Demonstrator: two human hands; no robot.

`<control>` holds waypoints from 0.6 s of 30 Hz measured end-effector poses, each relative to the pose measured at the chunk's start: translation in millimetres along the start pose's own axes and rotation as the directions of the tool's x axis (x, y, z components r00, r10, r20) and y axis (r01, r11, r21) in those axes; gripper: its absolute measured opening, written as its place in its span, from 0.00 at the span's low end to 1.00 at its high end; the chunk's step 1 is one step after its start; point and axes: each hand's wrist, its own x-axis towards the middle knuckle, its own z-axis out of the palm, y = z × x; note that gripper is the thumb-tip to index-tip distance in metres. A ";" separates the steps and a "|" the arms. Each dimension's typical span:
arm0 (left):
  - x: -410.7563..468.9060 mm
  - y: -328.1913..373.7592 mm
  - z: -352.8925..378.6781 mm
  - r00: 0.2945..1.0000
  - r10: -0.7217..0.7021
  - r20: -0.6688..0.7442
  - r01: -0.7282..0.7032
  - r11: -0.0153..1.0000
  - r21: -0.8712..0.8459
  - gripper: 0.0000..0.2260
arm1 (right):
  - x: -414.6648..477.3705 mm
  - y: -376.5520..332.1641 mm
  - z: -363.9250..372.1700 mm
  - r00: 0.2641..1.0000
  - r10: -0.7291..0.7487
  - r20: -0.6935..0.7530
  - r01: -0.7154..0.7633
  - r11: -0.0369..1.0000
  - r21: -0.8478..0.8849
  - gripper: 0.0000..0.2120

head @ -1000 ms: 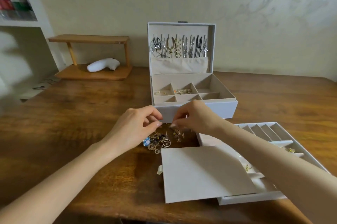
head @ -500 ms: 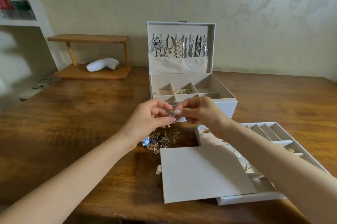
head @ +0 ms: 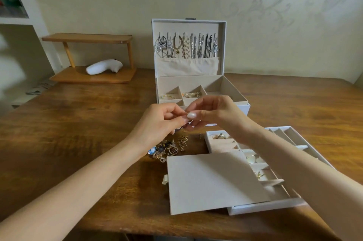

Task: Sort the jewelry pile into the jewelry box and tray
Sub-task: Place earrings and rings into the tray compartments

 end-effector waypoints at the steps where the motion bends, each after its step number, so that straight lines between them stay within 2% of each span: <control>1: 0.3 2.4 1.5 1.000 0.012 0.010 -0.012 1.000 -0.006 0.03 | -2.5 -3.8 -2.5 1.000 -0.021 0.003 0.021 1.000 0.000 0.07; 5: 1.5 16.2 14.2 0.993 -0.001 0.119 0.014 0.994 -0.111 0.05 | -14.4 -16.9 -22.8 0.998 -0.064 -0.016 0.062 0.994 -0.088 0.03; 9: 10.0 26.8 34.5 0.992 0.017 0.128 -0.003 0.993 -0.116 0.04 | -29.6 -24.3 -45.7 0.999 -0.011 -0.031 0.004 0.975 -0.221 0.05; 12: 26.4 31.4 57.1 0.989 0.019 0.149 -0.020 1.000 0.001 0.03 | -37.8 -23.7 -68.0 0.994 0.047 -0.094 -0.082 0.910 -0.407 0.04; 14: 38.7 32.8 75.9 0.978 0.022 0.205 -0.047 0.992 0.116 0.02 | -43.0 -16.6 -82.9 0.986 0.085 -0.147 -0.151 0.833 -0.532 0.07; 16: 50.4 34.9 93.6 0.965 0.010 0.263 -0.084 0.959 0.271 0.03 | -50.2 -9.0 -94.4 0.975 0.133 -0.179 -0.215 0.772 -0.598 0.10; 18: 60.4 37.7 106.6 0.953 0.003 0.304 -0.117 0.927 0.355 0.04 | -57.8 -4.1 -102.7 0.966 0.162 -0.202 -0.253 0.748 -0.613 0.09</control>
